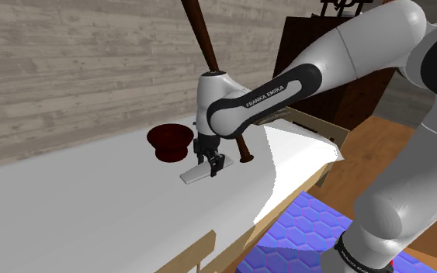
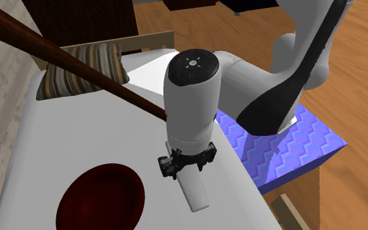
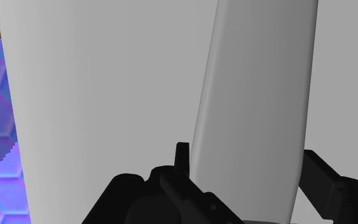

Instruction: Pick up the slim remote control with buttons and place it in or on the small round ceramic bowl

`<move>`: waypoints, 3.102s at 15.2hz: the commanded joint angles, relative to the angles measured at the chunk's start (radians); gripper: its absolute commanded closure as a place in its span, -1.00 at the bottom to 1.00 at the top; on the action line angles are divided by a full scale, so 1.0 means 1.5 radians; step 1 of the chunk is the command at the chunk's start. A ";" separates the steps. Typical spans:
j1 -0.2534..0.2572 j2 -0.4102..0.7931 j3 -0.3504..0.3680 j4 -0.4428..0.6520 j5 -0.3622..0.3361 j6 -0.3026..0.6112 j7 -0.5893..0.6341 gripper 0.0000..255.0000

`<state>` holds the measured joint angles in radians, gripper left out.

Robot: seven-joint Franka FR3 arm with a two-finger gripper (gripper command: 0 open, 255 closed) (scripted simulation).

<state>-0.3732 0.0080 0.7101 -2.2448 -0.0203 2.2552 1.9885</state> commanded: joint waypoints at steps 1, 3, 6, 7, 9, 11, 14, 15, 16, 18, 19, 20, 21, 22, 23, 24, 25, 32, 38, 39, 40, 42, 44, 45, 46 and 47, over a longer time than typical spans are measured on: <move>-0.001 -0.015 -0.001 0.006 0.013 -0.017 -0.010 1.00; -0.001 -0.027 -0.002 0.014 0.023 -0.035 -0.017 1.00; -0.002 -0.044 -0.004 0.028 0.035 -0.062 -0.026 1.00; -0.002 -0.049 -0.005 0.033 0.039 -0.071 -0.029 1.00; -0.002 -0.058 -0.007 0.044 0.046 -0.089 -0.035 1.00; -0.002 -0.067 -0.009 0.055 0.052 -0.107 -0.039 1.00; -0.002 -0.079 -0.012 0.072 0.059 -0.134 -0.045 1.00; -0.002 -0.083 -0.013 0.078 0.061 -0.143 -0.047 1.00; -0.002 -0.087 -0.014 0.084 0.063 -0.152 -0.049 1.00; -0.002 -0.093 -0.016 0.097 0.067 -0.170 -0.052 1.00; -0.002 -0.096 -0.017 0.104 0.069 -0.179 -0.053 1.00; -0.002 -0.098 -0.018 0.111 0.070 -0.188 -0.054 1.00; -0.003 -0.101 -0.019 0.118 0.071 -0.197 -0.056 1.00; -0.003 -0.103 -0.020 0.125 0.072 -0.206 -0.057 1.00; -0.003 -0.105 -0.021 0.132 0.073 -0.215 -0.057 1.00; -0.003 -0.107 -0.022 0.139 0.074 -0.224 -0.058 1.00; -0.003 -0.108 -0.023 0.142 0.075 -0.227 -0.059 1.00; 0.016 0.131 0.001 0.372 -0.086 -0.274 0.028 1.00; 0.115 0.339 -0.033 0.646 -0.200 -0.373 0.056 1.00; 0.138 0.377 -0.041 0.705 -0.217 -0.396 0.054 1.00; 0.163 0.417 -0.051 0.772 -0.233 -0.423 0.050 1.00; 0.198 0.471 -0.066 0.858 -0.250 -0.451 0.041 1.00; 0.189 0.466 -0.064 0.829 -0.249 -0.429 0.045 1.00; 0.185 0.464 -0.064 0.815 -0.249 -0.419 0.046 1.00; 0.181 0.462 -0.064 0.803 -0.248 -0.409 0.048 1.00; 0.178 0.461 -0.063 0.791 -0.248 -0.399 0.049 1.00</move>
<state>-0.0994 0.7045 0.6138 -1.0352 -0.3938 1.6398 2.0595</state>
